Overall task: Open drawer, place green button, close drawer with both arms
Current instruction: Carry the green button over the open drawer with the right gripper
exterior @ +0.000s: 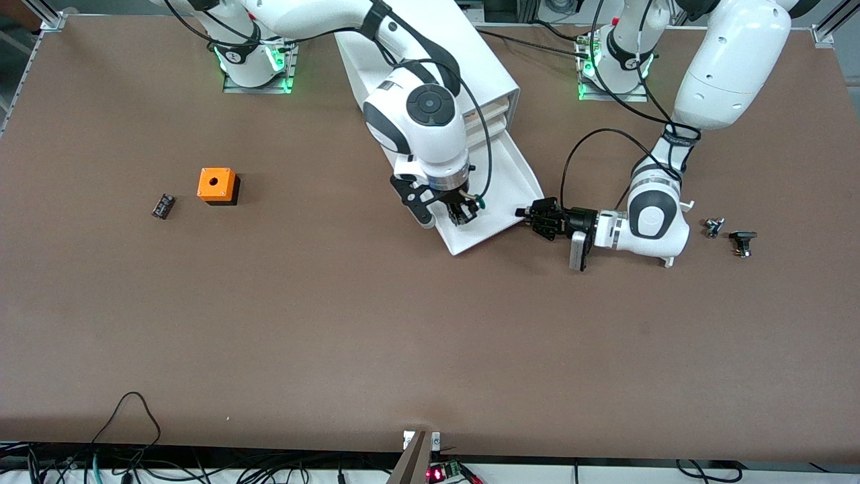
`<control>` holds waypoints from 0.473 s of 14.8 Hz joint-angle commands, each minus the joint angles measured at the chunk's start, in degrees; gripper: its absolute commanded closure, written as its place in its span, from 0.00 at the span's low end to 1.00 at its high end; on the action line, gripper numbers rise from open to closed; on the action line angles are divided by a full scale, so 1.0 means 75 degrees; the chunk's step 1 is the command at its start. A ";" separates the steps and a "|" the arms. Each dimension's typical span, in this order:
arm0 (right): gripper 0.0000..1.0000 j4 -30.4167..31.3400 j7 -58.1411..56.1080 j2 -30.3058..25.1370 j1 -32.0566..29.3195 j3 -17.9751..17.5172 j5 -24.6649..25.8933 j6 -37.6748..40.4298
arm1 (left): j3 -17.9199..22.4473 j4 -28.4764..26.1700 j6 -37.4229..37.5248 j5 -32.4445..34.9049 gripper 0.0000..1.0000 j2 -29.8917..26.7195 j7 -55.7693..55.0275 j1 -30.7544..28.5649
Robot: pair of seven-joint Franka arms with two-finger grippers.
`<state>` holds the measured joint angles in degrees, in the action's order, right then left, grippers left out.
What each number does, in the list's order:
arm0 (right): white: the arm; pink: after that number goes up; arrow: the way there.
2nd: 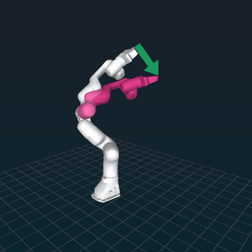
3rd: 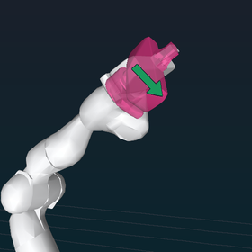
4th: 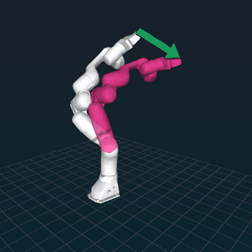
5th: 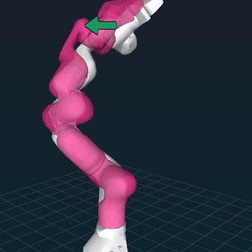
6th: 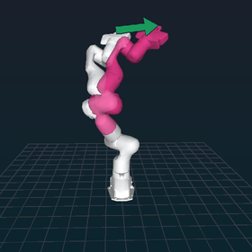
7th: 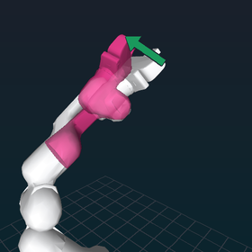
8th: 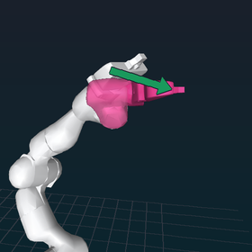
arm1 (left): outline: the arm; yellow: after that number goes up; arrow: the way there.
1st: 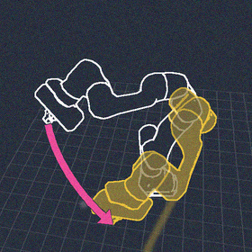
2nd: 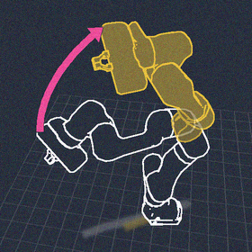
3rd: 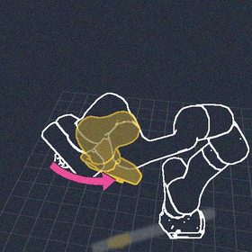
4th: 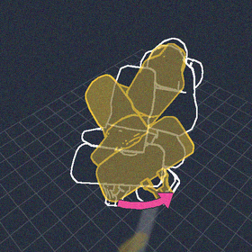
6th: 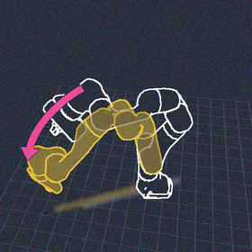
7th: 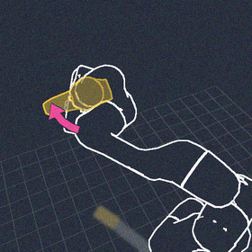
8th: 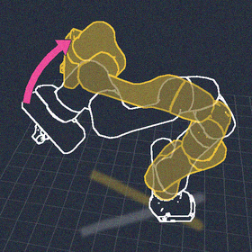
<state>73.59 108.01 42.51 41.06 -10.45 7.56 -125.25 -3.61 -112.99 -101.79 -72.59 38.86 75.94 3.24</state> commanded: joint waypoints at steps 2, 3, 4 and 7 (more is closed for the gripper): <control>1.00 -0.0016 0.0691 0.0331 0.0208 0.0058 0.0503 -0.0456 | 0.0153 0.0592 0.0096 0.0631 0.28 0.0209 -0.0363 0.0072; 1.00 -0.0027 0.0762 0.0378 0.0232 0.0070 0.0503 -0.0538 | 0.0153 0.0593 0.0131 0.0655 0.00 0.0198 -0.0340 0.0037; 1.00 -0.0027 0.0809 0.0390 0.0243 0.0070 0.0503 -0.0573 | 0.0164 0.0616 0.0224 0.0667 0.00 0.0186 -0.0363 -0.0010; 0.24 -0.0074 0.0914 0.0378 0.0220 0.0070 0.0468 -0.0573 | 0.0200 0.0675 0.0575 0.0667 0.00 0.0139 -0.0573 -0.0068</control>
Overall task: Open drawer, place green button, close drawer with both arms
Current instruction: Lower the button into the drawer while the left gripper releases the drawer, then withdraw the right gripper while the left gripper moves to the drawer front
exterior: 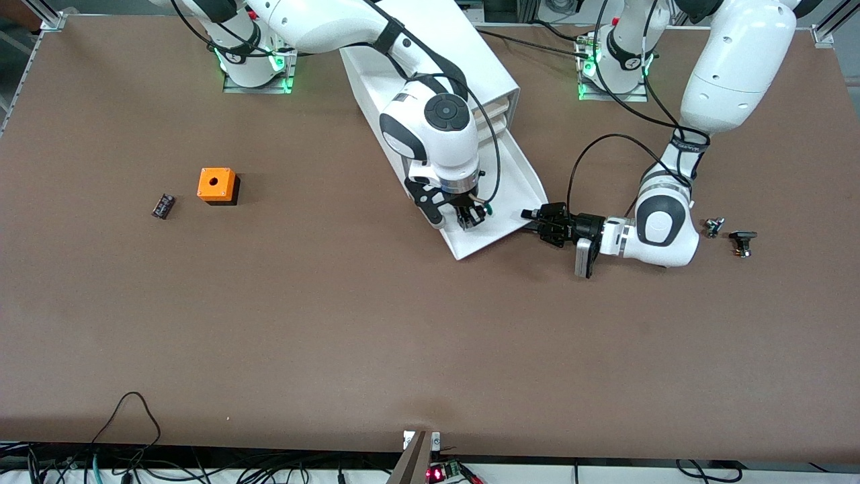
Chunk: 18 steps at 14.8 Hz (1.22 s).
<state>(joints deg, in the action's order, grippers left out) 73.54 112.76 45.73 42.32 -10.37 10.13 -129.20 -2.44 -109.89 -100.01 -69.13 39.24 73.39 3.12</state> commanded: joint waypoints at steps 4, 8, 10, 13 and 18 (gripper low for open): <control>0.00 -0.0452 0.0129 -0.0214 -0.0030 0.0280 0.0137 0.0059 | 0.0114 0.0390 0.0691 0.0334 0.00 -0.0016 -0.0772 -0.0077; 0.00 -0.0746 -0.1890 -0.0611 -0.0193 0.0551 0.0102 0.0503 | 0.0115 0.1535 0.1100 0.1818 0.00 -0.0041 -0.2024 -0.0158; 0.00 -0.0735 -0.2937 -0.0928 -0.0520 0.0539 0.0032 0.0795 | 0.0114 0.2110 0.1345 0.2546 0.00 -0.0099 -0.2762 -0.0159; 0.00 -0.0676 -0.4915 -0.1256 -0.1059 0.0480 -0.0189 0.1509 | 0.0091 0.2907 0.1698 0.3624 0.00 -0.0158 -0.3992 -0.0159; 0.00 0.0002 -0.8280 -0.1772 -0.2195 0.0539 -0.0964 0.1934 | -0.0061 0.3905 0.2226 0.4997 0.00 -0.0415 -0.7107 0.0040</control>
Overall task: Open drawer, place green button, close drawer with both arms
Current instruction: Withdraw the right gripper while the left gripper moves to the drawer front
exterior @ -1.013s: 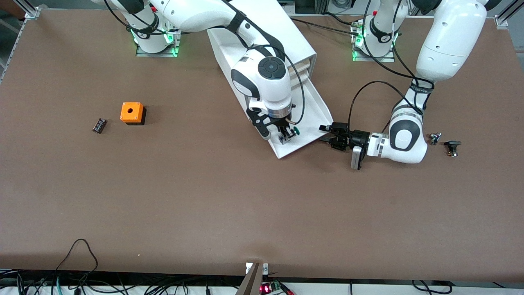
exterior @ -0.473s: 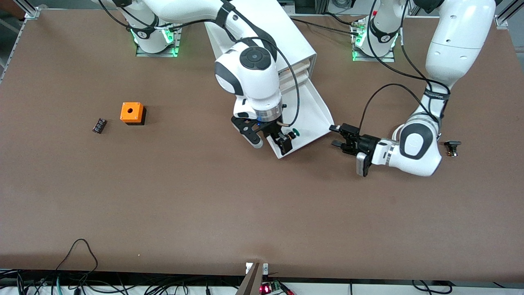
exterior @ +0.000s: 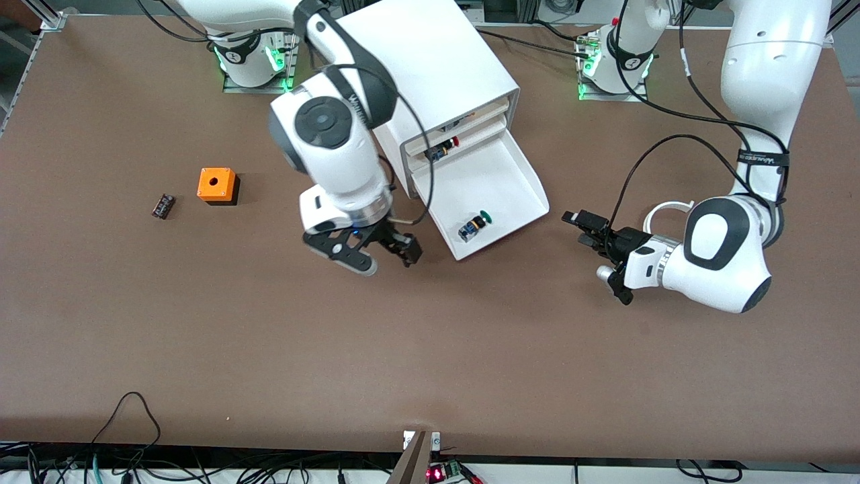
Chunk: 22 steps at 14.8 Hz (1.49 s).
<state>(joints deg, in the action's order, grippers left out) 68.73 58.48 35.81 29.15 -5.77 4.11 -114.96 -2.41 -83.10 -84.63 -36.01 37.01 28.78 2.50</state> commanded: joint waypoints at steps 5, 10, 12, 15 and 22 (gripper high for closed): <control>0.00 0.0948 -0.3832 -0.0742 -0.1693 -0.0074 -0.0184 0.0024 | -0.0077 0.0462 0.0034 0.1997 0.00 -0.0305 -0.4451 0.1059; 0.00 0.1745 -0.6293 -0.1339 -0.2806 -0.0074 -0.0639 -0.0082 | -0.0053 0.0229 -0.1745 0.3453 0.00 -0.0352 -0.8144 0.2115; 0.00 0.2119 -0.7056 -0.1679 -0.3182 -0.0074 -0.0712 -0.0094 | -0.0053 -0.0016 -0.2319 0.3454 0.00 -0.0469 -0.8605 0.2385; 0.00 0.2810 -0.7597 -0.2416 -0.3546 -0.0062 -0.0712 -0.0082 | -0.0053 -0.0858 -0.3758 0.3453 0.00 -0.0668 -0.8829 0.2491; 0.00 0.4182 -0.7703 -0.4326 -0.3570 0.0125 -0.0688 0.0117 | -0.0053 -0.1787 -0.5240 0.3489 0.00 -0.0575 -0.9239 0.2889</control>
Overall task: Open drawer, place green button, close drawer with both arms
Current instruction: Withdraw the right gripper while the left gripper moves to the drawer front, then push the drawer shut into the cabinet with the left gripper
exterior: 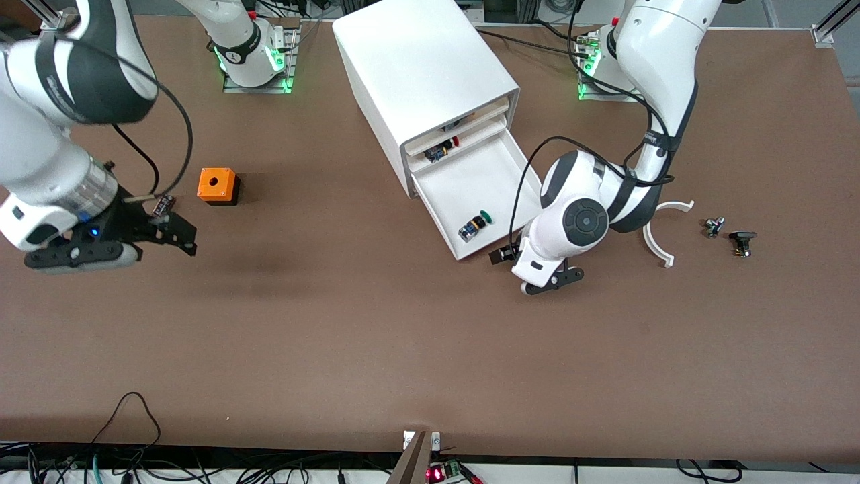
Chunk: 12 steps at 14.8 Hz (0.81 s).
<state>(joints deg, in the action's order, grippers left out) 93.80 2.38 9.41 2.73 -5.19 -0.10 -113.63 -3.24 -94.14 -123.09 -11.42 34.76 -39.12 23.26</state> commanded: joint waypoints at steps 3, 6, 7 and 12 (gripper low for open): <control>0.00 0.1273 -0.0552 -0.1393 -0.0048 0.0282 -0.0139 0.0021 | 0.0069 -0.0771 -0.0659 0.0211 0.00 -0.0287 -0.0384 0.0319; 0.00 0.1368 -0.0564 -0.1804 -0.0048 0.0376 -0.0151 0.0629 | 0.0081 -0.1007 -0.1048 0.0258 0.00 -0.0264 -0.0749 0.0496; 0.00 0.1321 -0.0564 -0.1840 -0.0048 0.0376 -0.0139 0.0724 | 0.0081 -0.1018 -0.1037 0.0258 0.00 -0.0275 -0.0749 0.0496; 0.00 0.0854 -0.0494 -0.1665 -0.0048 0.0376 -0.0127 0.0877 | 0.0046 -0.1112 -0.0617 0.0246 0.00 -0.0322 -0.1100 0.0589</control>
<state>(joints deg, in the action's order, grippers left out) 101.99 -0.65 -3.57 2.66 -2.26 -0.10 -107.80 -3.11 -100.28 -130.15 -11.33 34.40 -45.09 26.49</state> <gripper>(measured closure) 0.000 0.000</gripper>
